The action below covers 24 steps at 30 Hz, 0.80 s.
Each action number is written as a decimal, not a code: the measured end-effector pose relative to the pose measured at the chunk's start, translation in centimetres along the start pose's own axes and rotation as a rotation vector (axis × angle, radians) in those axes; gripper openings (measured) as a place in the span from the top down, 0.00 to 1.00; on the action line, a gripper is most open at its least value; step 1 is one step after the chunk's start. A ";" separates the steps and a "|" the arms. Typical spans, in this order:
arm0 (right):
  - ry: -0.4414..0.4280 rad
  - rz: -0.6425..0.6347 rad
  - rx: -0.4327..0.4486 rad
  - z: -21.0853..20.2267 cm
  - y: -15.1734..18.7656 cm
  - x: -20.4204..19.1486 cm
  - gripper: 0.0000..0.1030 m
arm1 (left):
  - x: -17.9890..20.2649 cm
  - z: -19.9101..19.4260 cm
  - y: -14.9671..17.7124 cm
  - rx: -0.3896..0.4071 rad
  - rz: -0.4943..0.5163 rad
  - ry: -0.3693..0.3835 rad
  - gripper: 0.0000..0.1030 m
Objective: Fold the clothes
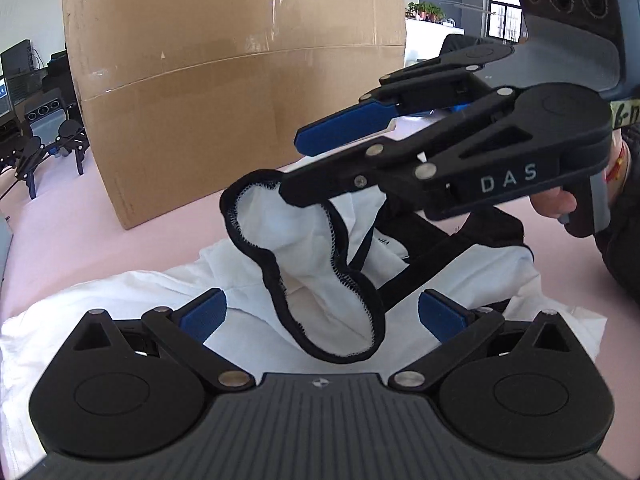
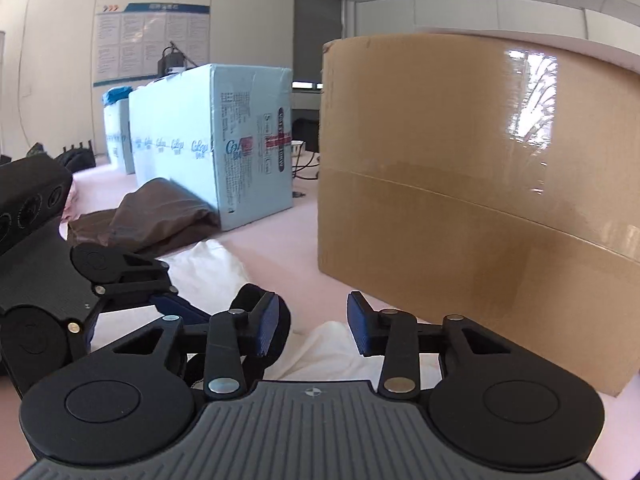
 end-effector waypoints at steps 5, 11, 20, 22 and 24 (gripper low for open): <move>0.115 -0.068 -0.092 3.1 -1.0 -1.6 0.94 | -1.2 1.3 -1.0 -0.073 -0.071 -0.052 0.59; 0.180 0.015 -0.015 1.2 -1.0 -0.2 0.94 | -2.7 1.2 -3.7 -0.057 -0.094 -0.121 0.93; 0.214 0.071 0.108 -3.2 -0.2 0.6 0.94 | -2.2 -2.6 -7.2 0.084 0.134 -0.226 0.92; 0.207 0.028 0.093 -3.9 0.6 -0.4 0.94 | -1.7 -3.1 -5.3 0.092 0.251 -0.187 0.89; 0.198 -0.042 0.060 -4.1 1.8 -2.3 0.95 | -1.6 -3.0 -3.0 0.050 0.323 -0.135 0.74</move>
Point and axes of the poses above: each gripper's, at about its wrist camera, not at the fingertips, and z roughly the way its jaws point, x to its right, y to its underside, the point moved 2 cm from there along z, roughly the way its jaws point, and after that the axes turned 12 degrees about -x, right-handed, at the moved point
